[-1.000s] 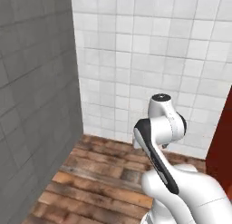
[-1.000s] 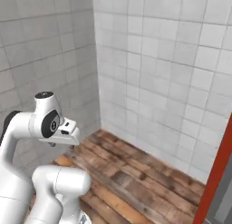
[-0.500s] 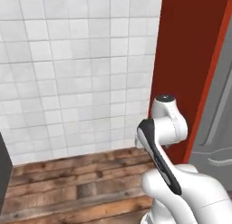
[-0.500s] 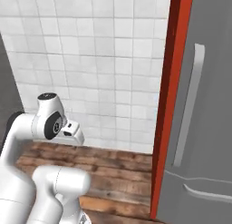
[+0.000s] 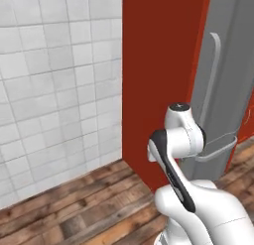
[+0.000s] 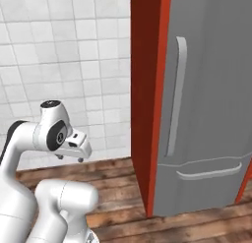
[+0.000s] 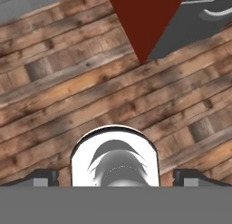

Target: Place one of the steaks on the plate and the other in the bowl. Then place the bowl in the fridge.

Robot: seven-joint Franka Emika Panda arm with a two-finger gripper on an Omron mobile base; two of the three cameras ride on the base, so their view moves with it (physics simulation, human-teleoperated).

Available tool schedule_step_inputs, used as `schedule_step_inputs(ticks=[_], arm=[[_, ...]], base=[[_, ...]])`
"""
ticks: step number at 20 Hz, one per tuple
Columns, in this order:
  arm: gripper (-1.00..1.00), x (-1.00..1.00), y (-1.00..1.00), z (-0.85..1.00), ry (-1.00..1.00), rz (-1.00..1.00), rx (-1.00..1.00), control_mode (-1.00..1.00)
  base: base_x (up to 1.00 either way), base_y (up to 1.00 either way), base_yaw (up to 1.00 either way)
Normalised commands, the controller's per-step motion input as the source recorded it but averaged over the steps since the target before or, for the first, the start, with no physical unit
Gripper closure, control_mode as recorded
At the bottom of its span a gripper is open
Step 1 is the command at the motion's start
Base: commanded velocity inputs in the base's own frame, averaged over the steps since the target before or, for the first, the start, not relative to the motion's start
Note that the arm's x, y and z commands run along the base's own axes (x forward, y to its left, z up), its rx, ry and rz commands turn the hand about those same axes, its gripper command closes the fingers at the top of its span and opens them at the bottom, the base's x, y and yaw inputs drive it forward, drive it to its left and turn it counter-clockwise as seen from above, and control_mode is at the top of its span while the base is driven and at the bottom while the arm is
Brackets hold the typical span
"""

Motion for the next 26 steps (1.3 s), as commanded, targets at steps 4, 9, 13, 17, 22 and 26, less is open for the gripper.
schedule_step_inputs(ticks=[4,9,13,17,22,26], arm=[[-1.00,0.00,0.00,0.00,0.00,0.00,0.00,1.00],[-1.00,0.00,0.00,0.00,0.00,0.00,0.00,1.00],[-1.00,0.00,0.00,0.00,0.00,0.00,0.00,1.00],[-1.00,0.00,0.00,0.00,0.00,0.00,0.00,1.00],[-1.00,0.00,0.00,0.00,0.00,0.00,0.00,1.00],[-1.00,0.00,0.00,0.00,0.00,0.00,0.00,1.00]], base=[[0.00,-0.29,-0.27],[0.00,-0.76,-0.19],[-0.05,-0.83,-0.10],[-0.01,-0.78,-0.08],[0.00,-0.33,0.00],[0.04,0.00,0.00]])
